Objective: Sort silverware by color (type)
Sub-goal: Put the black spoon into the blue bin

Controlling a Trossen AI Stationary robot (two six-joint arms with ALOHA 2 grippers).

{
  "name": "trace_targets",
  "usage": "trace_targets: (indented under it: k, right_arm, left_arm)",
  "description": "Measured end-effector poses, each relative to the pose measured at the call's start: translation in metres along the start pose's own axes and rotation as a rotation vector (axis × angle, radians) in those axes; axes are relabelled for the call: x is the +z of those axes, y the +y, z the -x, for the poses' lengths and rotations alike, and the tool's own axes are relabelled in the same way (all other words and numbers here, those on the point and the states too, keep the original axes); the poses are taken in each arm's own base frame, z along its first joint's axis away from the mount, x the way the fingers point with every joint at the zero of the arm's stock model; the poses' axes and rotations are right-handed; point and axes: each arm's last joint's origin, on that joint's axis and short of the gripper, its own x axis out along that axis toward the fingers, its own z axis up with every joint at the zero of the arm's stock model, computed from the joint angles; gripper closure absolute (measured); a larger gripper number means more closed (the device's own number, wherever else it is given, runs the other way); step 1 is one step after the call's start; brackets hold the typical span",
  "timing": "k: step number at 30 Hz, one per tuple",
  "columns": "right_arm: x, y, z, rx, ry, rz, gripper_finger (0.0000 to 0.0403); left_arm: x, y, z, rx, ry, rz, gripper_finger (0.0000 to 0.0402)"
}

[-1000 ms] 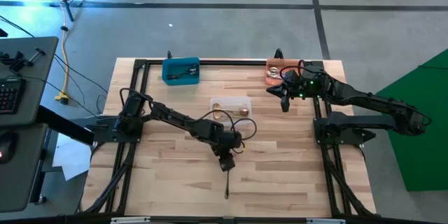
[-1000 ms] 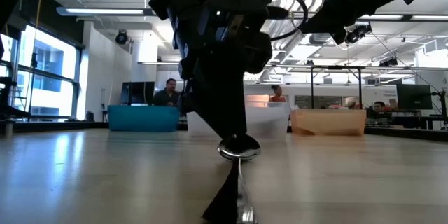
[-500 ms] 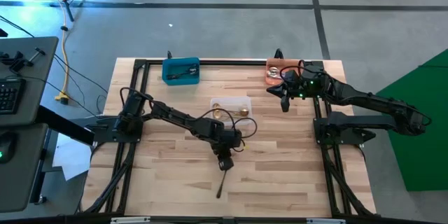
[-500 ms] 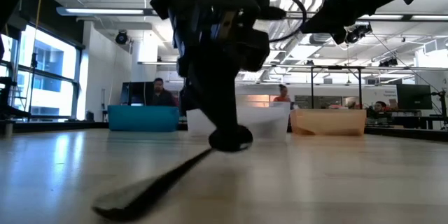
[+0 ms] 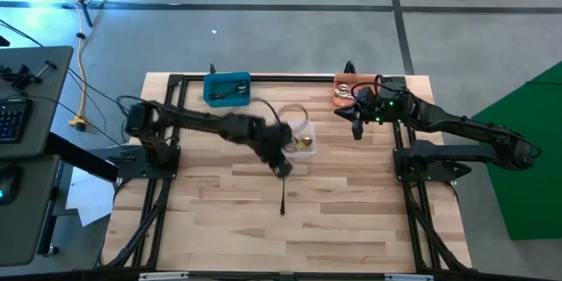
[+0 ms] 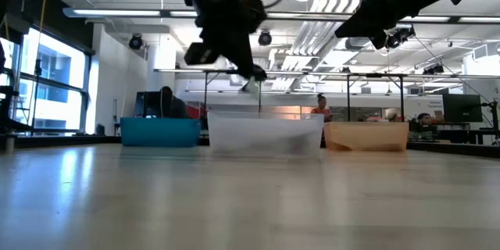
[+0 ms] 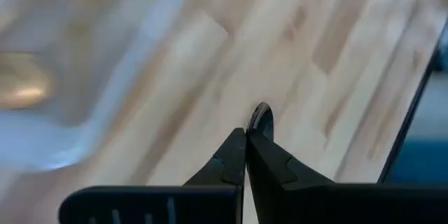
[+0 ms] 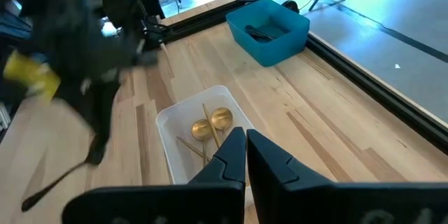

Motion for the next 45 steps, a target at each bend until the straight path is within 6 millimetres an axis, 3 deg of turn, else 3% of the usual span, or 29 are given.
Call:
trace_targets:
  k: [7,16,25,33,45]
  right_arm:
    - [0.001,0.0,0.0,0.001,-0.009,0.002,0.0403]
    - [0.003,-0.002,0.0,-0.092,-0.039,-0.01,0.0403]
    - [0.004,-0.005,0.001,-0.18,-0.063,-0.055,0.0403]
    - [0.004,-0.006,0.001,-0.219,-0.072,-0.081,0.0403]
    - [0.004,-0.007,0.001,-0.248,-0.078,-0.107,0.0403]
  left_arm:
    - [0.008,0.055,0.071,0.071,-0.194,0.287,0.0401]
    - [-0.022,0.148,0.124,0.226,-0.411,0.586,0.0401]
    - [-0.055,0.217,0.144,0.281,-0.69,0.877,0.0401]
    - [-0.078,0.251,0.165,0.354,-0.845,0.98,0.0401]
    - [-0.081,0.28,0.159,0.422,-0.829,1.028,0.0401]
